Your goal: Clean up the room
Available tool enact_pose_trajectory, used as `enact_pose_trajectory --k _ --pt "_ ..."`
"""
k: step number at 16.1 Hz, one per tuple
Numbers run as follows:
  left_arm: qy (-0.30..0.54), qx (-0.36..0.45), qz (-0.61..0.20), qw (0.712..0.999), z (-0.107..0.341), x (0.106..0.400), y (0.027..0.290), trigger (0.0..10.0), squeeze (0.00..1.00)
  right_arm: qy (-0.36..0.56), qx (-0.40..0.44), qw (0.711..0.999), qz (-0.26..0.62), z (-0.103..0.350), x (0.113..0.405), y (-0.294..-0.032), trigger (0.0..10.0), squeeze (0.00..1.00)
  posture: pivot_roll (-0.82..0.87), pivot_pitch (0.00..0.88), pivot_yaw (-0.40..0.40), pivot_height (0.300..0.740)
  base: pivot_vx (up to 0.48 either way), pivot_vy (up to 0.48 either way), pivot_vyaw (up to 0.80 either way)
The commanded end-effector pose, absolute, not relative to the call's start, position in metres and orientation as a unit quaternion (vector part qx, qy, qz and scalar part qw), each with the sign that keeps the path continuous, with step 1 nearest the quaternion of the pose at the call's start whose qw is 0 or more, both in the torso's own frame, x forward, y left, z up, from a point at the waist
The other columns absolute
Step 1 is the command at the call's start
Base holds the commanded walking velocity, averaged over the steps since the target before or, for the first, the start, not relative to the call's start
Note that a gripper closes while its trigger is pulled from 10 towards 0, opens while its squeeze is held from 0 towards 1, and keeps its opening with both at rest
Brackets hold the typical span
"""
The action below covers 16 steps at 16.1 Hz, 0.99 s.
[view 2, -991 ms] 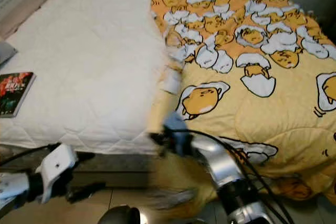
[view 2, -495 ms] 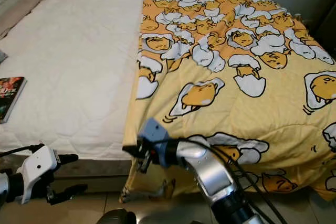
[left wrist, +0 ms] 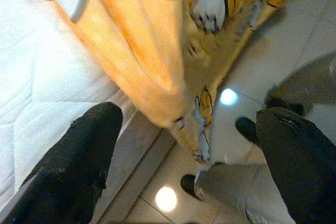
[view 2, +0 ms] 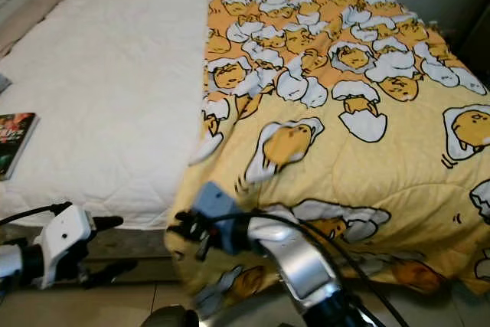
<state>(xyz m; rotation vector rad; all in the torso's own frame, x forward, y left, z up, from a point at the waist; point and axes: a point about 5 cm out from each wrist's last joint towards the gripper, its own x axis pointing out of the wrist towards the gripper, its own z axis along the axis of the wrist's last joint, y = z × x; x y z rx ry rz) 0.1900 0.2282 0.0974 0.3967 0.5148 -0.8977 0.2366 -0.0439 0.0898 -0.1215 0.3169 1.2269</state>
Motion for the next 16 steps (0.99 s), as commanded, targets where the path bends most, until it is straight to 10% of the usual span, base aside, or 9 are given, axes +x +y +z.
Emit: enact_pose_trajectory --k 1,8,16 --pt "0.243 0.197 -0.418 0.853 0.097 0.193 0.229 10.0 0.15 0.146 -0.049 0.815 0.559 0.093 0.238 -0.049 10.0 0.0 0.14 0.0 0.052 0.74 0.0 0.0 0.0" --pt "0.141 0.093 -0.113 0.979 0.097 0.24 0.205 10.0 0.14 0.155 0.003 0.981 0.119 0.075 0.272 -0.144 10.0 0.0 0.08 0.0 0.061 0.74 0.0 0.0 0.0" --pt "0.131 0.109 -0.054 0.984 0.091 0.241 0.191 10.0 0.13 0.164 0.044 0.985 0.032 0.058 0.261 -0.151 10.0 0.0 0.08 0.0 0.052 0.74 0.0 0.0 0.0"
